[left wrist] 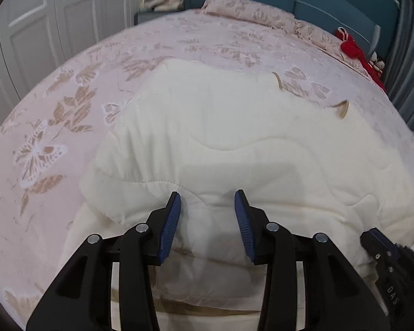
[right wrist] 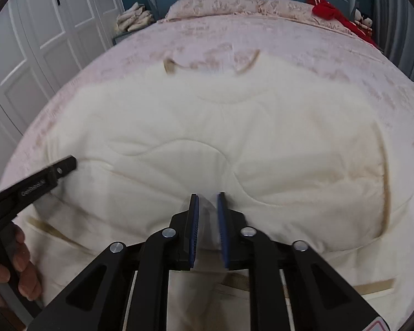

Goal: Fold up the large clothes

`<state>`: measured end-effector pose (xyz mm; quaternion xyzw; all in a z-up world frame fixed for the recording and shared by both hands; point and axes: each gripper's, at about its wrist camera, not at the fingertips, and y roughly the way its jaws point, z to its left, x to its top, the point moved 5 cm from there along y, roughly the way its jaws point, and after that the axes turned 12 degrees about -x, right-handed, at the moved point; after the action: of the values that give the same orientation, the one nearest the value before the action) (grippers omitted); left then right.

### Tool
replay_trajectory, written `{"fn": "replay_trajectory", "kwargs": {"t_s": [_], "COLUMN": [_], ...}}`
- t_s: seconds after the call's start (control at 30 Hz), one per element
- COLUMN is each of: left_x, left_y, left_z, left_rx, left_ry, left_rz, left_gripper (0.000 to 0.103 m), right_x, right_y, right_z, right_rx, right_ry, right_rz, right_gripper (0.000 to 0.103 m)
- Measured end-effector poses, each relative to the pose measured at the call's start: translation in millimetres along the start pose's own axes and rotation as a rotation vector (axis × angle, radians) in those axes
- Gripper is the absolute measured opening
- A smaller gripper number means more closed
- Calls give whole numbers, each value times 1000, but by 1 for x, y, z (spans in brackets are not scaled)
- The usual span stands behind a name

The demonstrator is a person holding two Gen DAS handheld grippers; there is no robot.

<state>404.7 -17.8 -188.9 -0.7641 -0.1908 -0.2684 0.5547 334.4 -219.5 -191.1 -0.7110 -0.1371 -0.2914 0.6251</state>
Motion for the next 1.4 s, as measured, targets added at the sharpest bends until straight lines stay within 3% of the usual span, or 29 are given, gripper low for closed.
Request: {"fn": "replay_trajectory", "kwargs": {"t_s": [0.17,0.4,1.4], "left_x": [-11,-17,-19], "left_y": [4,7,10], "left_z": [0,-3,-5], "left_rx": [21,55,122], "left_ry": [38,67,113], "left_rz": [-41,-82,-109], "left_gripper": [39,39,40], "right_x": [-11,-13,-17], "right_y": [8,11,10], "right_z": [-7,-4,3], "right_rx": [46,39,-17], "right_ry": [50,53,28], "right_rz": [-26,-63,-111], "right_gripper": [6,6,5]}}
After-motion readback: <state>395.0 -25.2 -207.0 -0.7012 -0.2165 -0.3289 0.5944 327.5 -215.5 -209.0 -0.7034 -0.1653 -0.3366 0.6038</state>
